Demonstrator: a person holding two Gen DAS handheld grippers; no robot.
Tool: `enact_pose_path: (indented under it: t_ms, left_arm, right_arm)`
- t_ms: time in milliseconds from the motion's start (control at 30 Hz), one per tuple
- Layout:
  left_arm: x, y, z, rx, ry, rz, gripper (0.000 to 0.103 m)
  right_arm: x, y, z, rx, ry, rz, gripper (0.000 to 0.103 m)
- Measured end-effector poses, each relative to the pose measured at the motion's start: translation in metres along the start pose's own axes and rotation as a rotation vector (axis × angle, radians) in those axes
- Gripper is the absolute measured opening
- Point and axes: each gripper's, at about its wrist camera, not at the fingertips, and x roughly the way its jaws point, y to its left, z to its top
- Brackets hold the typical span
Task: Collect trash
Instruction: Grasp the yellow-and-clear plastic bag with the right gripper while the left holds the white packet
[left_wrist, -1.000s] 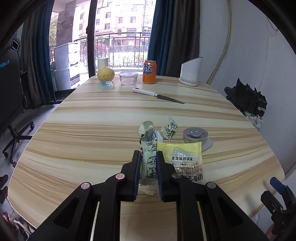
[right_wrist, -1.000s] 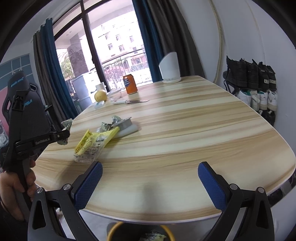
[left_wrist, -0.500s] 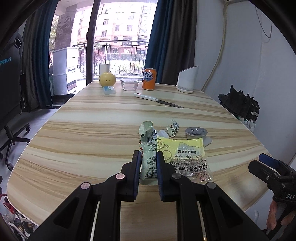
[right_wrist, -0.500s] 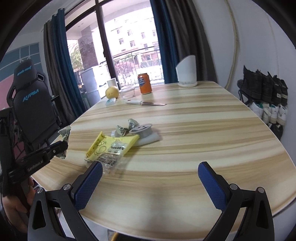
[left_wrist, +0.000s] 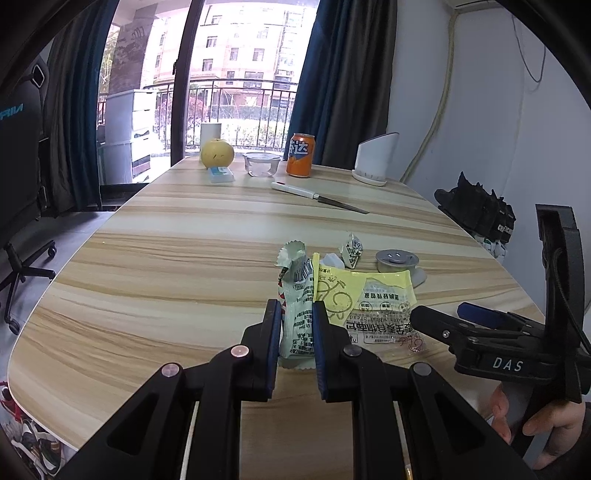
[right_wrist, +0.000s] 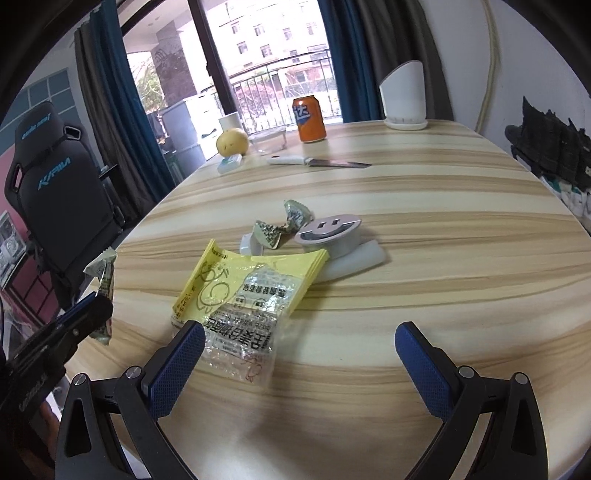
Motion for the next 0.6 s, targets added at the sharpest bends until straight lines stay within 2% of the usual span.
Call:
enact_pose_path:
  t_ms: [400,500,567,600]
  left_arm:
    - [-0.002,0.007,-0.001,-0.011,0.005,-0.004,0.012]
    - [-0.002,0.01,-0.001,-0.019,0.007,-0.007,0.012]
    - [-0.002,0.011,-0.002,-0.025,0.01,-0.011,0.012]
    - [-0.001,0.011,-0.001,-0.027,0.011,-0.012,0.012]
  right_arm:
    - [0.012,0.012,0.0,-0.023,0.02,0.006,0.103]
    - [0.017,0.015,0.001,-0.033,0.03,0.001,0.095]
    - [0.021,0.018,0.001,-0.042,0.043,-0.001,0.085]
    - [0.021,0.019,0.0,-0.051,0.039,-0.008,0.084]
